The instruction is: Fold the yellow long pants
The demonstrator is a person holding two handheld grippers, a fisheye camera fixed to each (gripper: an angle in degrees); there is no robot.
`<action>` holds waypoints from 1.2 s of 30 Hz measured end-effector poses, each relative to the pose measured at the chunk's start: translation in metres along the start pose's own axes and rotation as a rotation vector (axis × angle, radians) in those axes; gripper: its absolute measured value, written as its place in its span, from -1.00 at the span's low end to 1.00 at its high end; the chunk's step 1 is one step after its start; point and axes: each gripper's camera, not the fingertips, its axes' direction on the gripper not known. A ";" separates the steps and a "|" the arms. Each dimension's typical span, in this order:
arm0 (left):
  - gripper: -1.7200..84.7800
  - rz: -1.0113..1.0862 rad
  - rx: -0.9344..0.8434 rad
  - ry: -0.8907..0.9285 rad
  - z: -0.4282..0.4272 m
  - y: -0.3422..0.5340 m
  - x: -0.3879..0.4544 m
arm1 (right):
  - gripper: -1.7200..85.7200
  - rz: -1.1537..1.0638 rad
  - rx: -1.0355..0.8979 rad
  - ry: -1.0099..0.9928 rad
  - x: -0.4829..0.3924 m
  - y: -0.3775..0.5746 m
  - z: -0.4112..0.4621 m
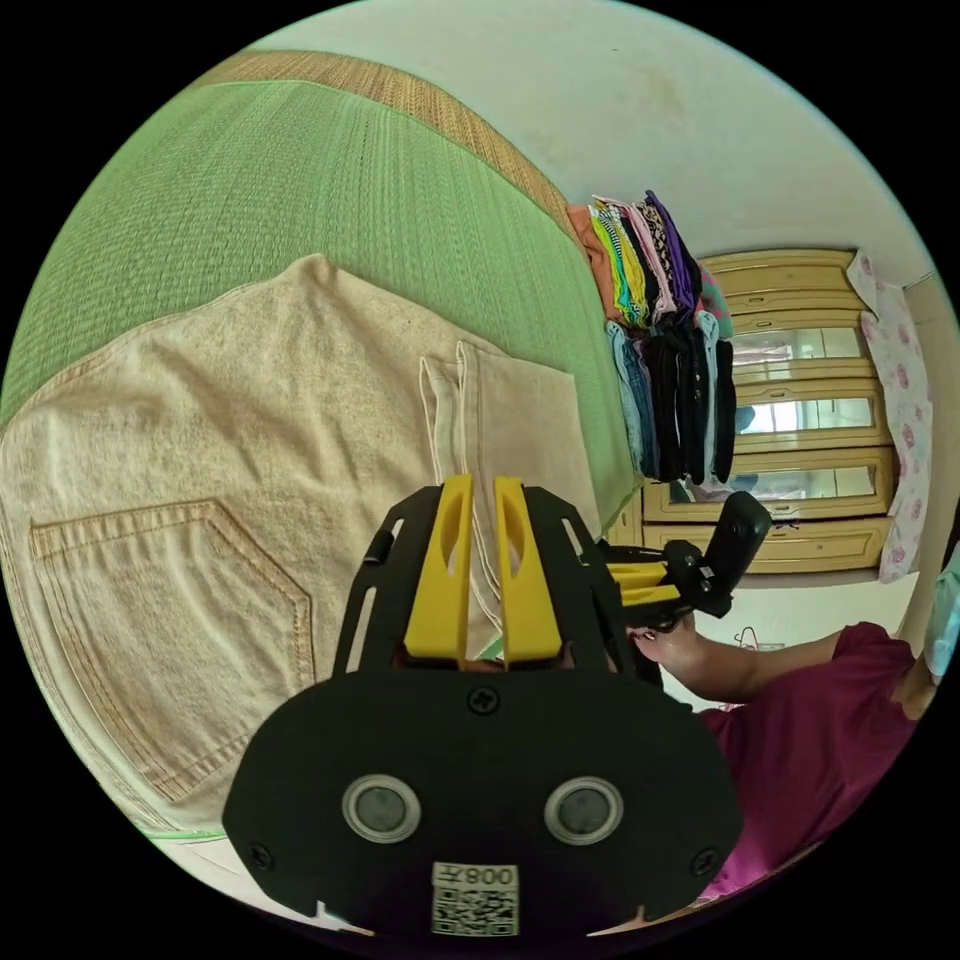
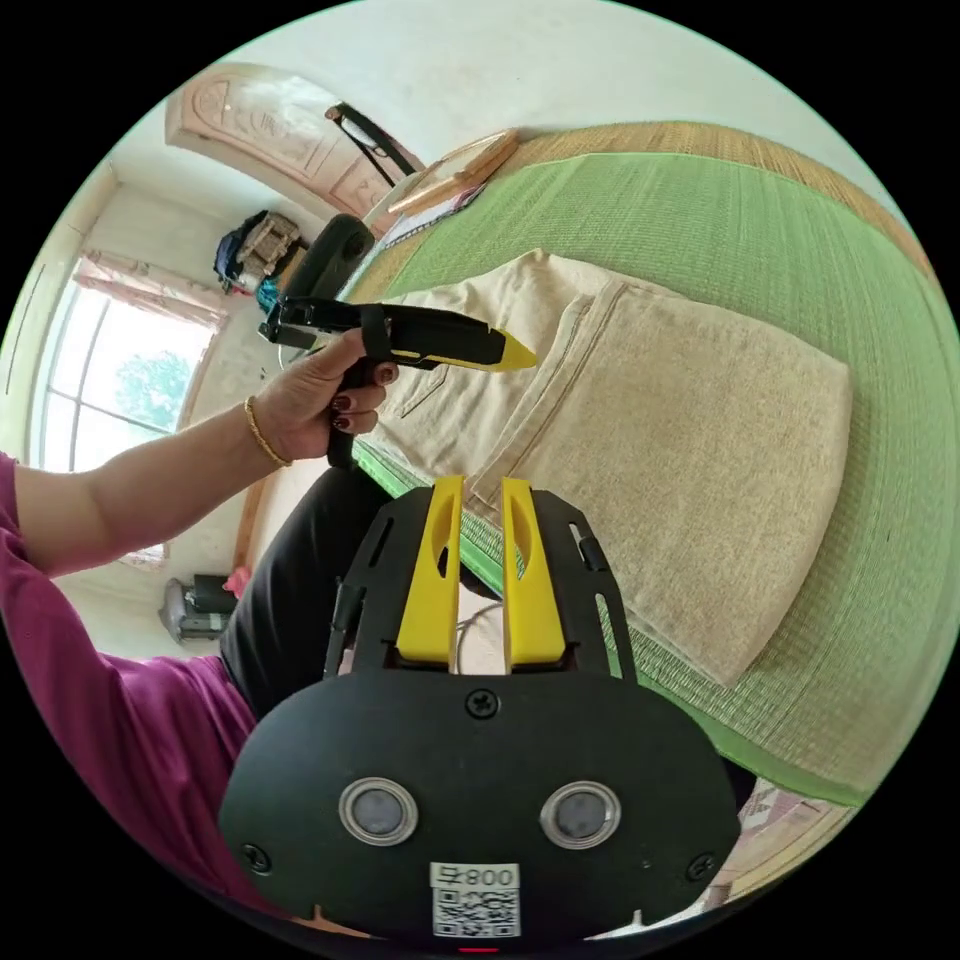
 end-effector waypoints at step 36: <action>-0.95 -0.057 0.061 -0.089 0.010 0.050 0.124 | -0.92 -0.051 -0.065 -0.053 0.017 0.003 0.040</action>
